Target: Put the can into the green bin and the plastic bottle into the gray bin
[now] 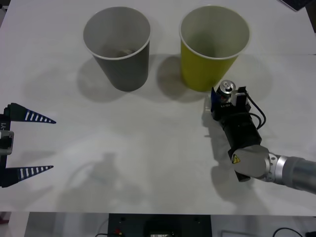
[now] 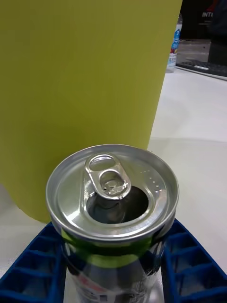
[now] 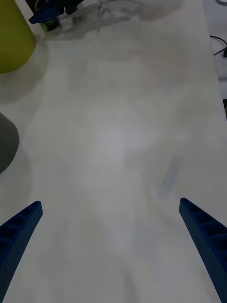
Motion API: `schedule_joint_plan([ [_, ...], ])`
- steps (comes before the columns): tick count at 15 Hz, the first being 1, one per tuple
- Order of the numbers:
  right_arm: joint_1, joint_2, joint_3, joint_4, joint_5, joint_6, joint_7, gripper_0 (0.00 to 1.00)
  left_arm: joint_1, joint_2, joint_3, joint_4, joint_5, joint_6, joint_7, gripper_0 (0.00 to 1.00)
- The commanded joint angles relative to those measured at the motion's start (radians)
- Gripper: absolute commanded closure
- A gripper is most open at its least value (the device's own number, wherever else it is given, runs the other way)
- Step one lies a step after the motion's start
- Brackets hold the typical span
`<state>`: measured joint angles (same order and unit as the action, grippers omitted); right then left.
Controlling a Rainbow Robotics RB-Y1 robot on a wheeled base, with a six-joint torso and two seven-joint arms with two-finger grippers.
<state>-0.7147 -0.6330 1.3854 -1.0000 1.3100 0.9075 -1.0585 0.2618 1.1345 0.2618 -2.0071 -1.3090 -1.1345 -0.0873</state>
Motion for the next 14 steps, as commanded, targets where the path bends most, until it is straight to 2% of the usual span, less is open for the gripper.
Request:
schedule_joint_plan([
  [1,0.0,-0.001,0.0,0.0,0.003,-0.001,0.008,1.0,0.0,0.0,0.0,0.0,0.0,0.0,0.0,0.0],
  [5,0.003,-0.005,0.0,0.0,0.018,-0.001,0.018,1.0,0.0,0.0,0.0,0.0,0.0,0.0,0.0,0.0],
  [8,0.012,-0.04,-0.002,-0.045,0.046,-0.012,0.02,1.0,0.0,0.0,0.0,0.0,0.0,0.0,0.0,0.0],
  [11,0.041,-0.12,-0.035,-0.141,0.117,-0.075,0.028,1.0,0.0,0.0,0.0,0.0,0.0,0.0,0.0,0.0],
  [14,0.093,-0.214,-0.123,-0.252,0.233,-0.205,0.037,1.0,0.0,0.0,0.0,0.0,0.0,0.0,0.0,0.0],
])
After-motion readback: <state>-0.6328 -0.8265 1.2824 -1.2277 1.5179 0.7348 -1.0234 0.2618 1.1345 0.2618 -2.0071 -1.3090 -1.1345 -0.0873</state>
